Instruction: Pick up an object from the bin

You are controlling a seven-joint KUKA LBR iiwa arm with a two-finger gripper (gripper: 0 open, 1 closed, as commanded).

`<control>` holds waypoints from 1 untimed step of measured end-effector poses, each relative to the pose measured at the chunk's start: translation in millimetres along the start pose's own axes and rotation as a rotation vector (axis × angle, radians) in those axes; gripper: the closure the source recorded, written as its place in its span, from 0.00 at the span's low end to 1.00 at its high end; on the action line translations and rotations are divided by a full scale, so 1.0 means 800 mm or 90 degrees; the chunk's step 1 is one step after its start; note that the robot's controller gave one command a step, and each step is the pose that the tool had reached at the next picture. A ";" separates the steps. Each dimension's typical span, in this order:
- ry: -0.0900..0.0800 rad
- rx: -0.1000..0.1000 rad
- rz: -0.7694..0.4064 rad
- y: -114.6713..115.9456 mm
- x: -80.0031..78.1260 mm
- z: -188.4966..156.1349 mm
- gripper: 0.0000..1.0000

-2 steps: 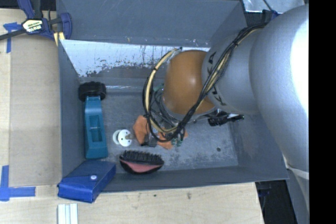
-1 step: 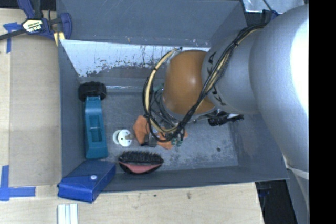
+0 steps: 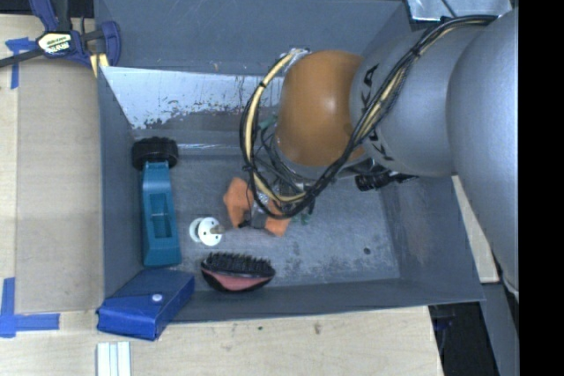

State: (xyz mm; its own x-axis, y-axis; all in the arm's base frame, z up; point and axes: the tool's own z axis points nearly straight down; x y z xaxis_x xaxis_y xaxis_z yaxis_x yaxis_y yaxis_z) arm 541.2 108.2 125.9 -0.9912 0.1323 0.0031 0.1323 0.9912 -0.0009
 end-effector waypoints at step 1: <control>-0.014 -0.004 -0.035 -0.025 -0.004 -0.019 1.00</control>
Offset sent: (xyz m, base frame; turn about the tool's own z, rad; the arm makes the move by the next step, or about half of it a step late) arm -0.0178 0.0125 0.1270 -0.0485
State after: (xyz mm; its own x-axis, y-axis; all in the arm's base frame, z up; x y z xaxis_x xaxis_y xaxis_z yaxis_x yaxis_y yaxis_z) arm 541.5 87.7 141.1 -0.9968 0.0780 -0.0183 0.0779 0.9969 0.0048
